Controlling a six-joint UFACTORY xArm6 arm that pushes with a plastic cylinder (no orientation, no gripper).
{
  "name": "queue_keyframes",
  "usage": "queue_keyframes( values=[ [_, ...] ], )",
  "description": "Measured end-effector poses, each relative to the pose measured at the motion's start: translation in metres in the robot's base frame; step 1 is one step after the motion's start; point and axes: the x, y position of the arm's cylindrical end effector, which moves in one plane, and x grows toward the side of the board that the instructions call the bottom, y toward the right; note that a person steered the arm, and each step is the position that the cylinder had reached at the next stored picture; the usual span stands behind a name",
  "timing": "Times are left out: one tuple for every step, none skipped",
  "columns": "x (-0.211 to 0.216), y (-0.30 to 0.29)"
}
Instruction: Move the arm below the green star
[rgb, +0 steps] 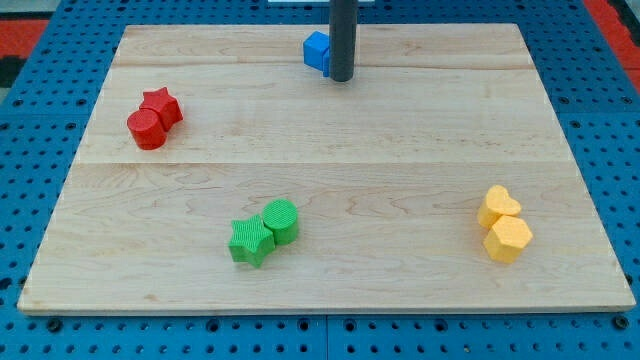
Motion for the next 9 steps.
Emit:
queue_keyframes(
  values=[
    [0.001,0.0],
    [0.036,0.034],
    [0.092,0.062],
    [0.17,0.065],
    [0.255,0.042],
    [0.304,-0.013],
    [0.304,-0.121],
    [0.282,-0.141],
    [0.255,-0.091]
  ],
)
